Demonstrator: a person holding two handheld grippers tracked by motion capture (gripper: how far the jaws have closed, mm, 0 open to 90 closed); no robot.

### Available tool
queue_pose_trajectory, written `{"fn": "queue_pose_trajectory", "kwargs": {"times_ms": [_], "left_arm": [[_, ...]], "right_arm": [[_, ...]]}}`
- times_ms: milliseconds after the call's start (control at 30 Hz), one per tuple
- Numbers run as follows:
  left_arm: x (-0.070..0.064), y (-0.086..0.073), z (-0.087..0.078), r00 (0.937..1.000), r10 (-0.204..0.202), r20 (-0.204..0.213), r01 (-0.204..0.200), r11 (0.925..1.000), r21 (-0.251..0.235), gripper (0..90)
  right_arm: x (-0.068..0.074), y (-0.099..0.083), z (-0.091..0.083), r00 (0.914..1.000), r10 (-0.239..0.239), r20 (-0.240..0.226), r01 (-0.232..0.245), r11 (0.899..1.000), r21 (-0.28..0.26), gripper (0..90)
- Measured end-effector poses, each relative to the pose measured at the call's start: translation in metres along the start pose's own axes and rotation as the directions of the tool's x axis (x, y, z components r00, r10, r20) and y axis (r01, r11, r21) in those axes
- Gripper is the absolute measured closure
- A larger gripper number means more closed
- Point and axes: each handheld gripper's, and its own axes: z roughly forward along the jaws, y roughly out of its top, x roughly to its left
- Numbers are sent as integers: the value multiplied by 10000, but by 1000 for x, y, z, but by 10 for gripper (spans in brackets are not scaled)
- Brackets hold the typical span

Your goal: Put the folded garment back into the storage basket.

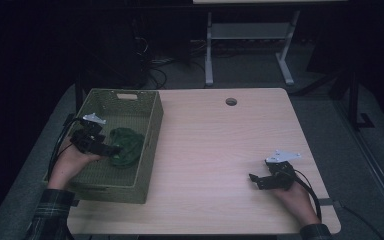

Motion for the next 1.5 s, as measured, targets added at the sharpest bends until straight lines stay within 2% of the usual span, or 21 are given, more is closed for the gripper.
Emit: {"fn": "queue_pose_trajectory", "kwargs": {"times_ms": [333,500,600,633,833,1033,1233,1333,1367,1500], "left_arm": [[-21,32,-7,9985,381,395,-354,9971,-668,161],[-37,49,-3,9944,778,717,-711,9933,-907,161],[-45,55,-2,9932,833,817,-745,9916,-1057,161],[-52,61,-1,9912,906,961,-786,9894,-1219,161],[-72,76,4,9853,1219,1197,-1019,9818,-1605,161],[-90,86,8,9809,1373,1378,-1083,9739,-1993,161],[-111,91,16,9758,1572,1522,-1161,9615,-2489,161],[-118,92,20,9739,1580,1631,-1123,9595,-2585,160],[-125,93,25,9706,1702,1705,-1212,9566,-2652,160],[-139,93,38,9630,1974,1837,-1450,9534,-2646,160]], "right_arm": [[0,0,0,10000,14,19,-14,10000,2,144],[1,0,0,10000,46,6,-46,10000,-4,143],[0,0,0,10000,15,14,-15,10000,3,143],[0,0,0,10000,40,5,-40,10000,-2,143],[0,0,0,10000,8,13,-8,10000,0,142],[0,0,0,10000,5,11,-5,10000,1,143],[1,0,0,10000,17,22,-17,10000,-4,142],[1,0,0,10000,49,14,-49,10000,-12,142],[1,0,0,10000,52,12,-52,10000,-4,142],[1,0,0,10000,47,11,-47,10000,-6,142]]}}
